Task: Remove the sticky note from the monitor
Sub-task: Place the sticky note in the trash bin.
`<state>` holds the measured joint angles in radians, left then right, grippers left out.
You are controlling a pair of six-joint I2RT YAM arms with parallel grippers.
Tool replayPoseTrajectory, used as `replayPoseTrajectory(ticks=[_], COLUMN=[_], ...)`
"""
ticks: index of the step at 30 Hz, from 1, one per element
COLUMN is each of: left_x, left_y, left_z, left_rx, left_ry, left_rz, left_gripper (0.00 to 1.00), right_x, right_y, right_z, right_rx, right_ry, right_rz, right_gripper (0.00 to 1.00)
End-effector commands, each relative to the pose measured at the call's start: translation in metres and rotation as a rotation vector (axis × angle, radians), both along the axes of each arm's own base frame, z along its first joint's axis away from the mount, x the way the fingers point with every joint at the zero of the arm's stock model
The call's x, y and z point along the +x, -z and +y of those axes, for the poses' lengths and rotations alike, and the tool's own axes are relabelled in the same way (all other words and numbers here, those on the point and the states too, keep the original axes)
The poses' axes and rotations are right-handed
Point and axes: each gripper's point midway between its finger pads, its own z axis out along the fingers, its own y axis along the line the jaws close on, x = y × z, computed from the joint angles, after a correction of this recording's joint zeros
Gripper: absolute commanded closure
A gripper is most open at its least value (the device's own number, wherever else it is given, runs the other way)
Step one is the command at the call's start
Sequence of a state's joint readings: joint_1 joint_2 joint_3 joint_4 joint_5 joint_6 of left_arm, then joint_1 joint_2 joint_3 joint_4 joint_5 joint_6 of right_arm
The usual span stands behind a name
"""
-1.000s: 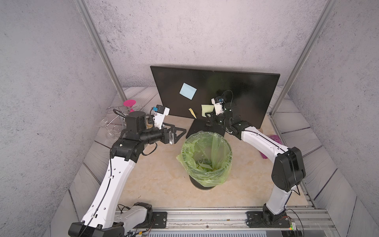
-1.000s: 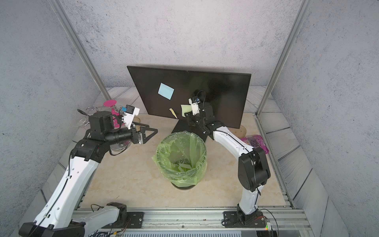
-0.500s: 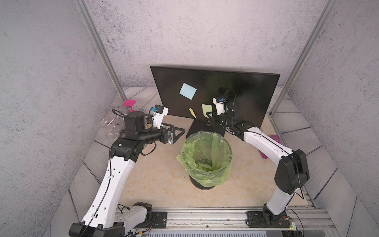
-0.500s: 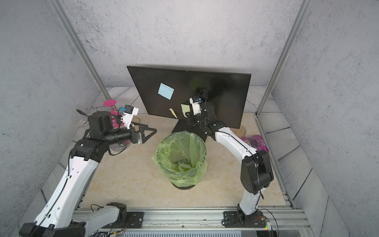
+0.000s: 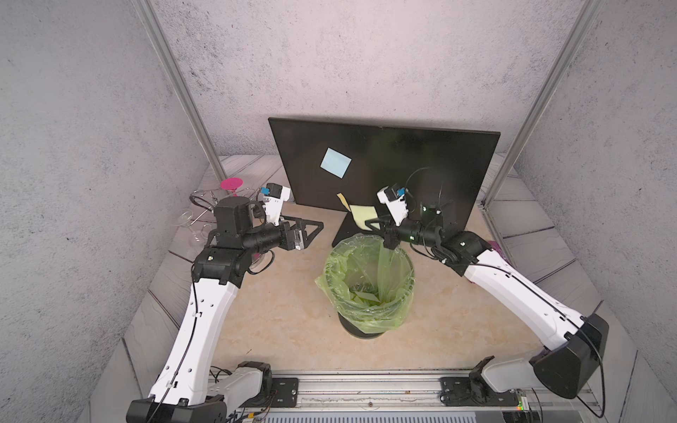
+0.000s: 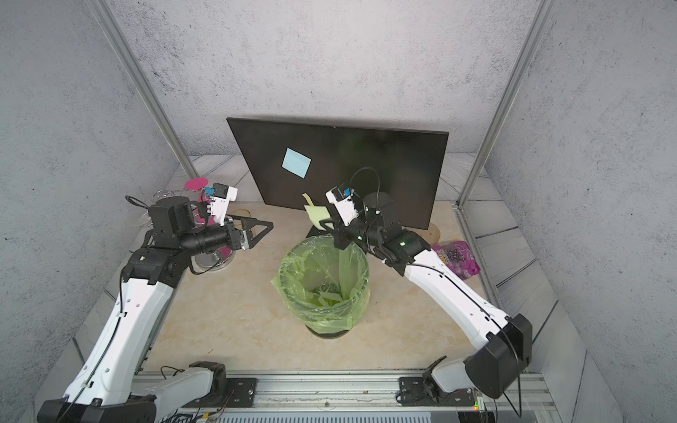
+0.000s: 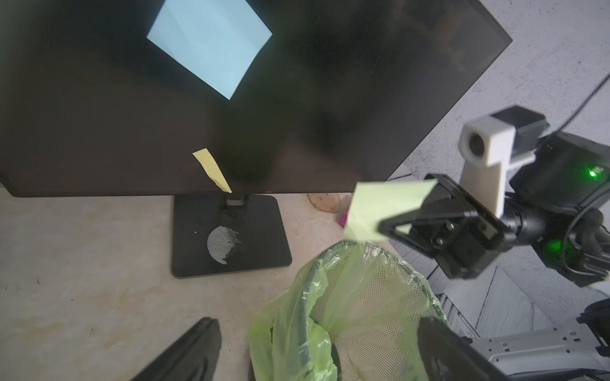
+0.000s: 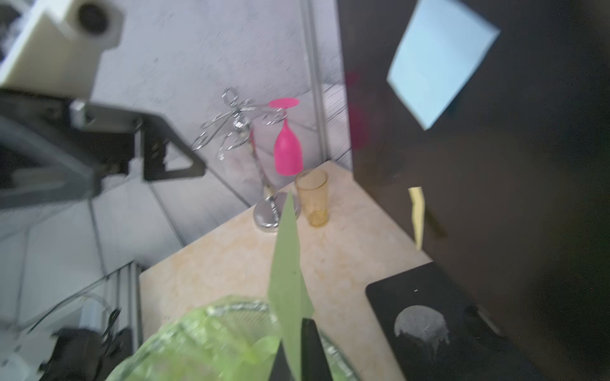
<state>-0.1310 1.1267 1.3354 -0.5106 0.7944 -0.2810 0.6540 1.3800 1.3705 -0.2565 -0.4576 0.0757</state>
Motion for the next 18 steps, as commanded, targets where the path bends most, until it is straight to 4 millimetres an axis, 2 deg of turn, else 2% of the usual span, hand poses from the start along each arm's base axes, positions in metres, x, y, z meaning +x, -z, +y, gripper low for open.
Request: replayPoseTrajectory(ticks=[1,3,5,8,10,13,18], left_x=[0.007,0.011,0.015,0.021,0.023,0.028,0.036], left_y=[0.001,0.003,0.007,0.011,0.011,0.014,0.02], left_z=[0.003,0.005,0.007,0.009,0.009,0.009,0.009], left_rx=[-0.015,-0.016,-0.015,-0.017,-0.021,-0.024,-0.028], left_ry=[-0.012,-0.028,-0.049,-0.07,-0.075,-0.082,-0.091], left_rz=[0.0,0.011,0.028,0.038,0.04,0.053,0.07], left_gripper=[0.01,0.02,0.03,0.04,0.04,0.04,0.05], right_x=[-0.048,-0.064,-0.072,-0.068,-0.065,-0.059,-0.047], right_y=[0.043,0.059,0.068,0.072,0.067,0.053,0.029], right_z=[-0.002,-0.005,-0.009,-0.018,-0.02,-0.021,-0.024], right_rx=[-0.152,-0.236,-0.296,-0.333,-0.34,-0.323,-0.262], right_ry=[-0.146,-0.175,-0.173,-0.121,-0.1,-0.068,0.02], right_rz=[0.09,0.094,0.078,0.048,0.027,-0.008,-0.052], right_gripper=[1.0,0.96,0.85,0.68,0.5,0.45,0.41])
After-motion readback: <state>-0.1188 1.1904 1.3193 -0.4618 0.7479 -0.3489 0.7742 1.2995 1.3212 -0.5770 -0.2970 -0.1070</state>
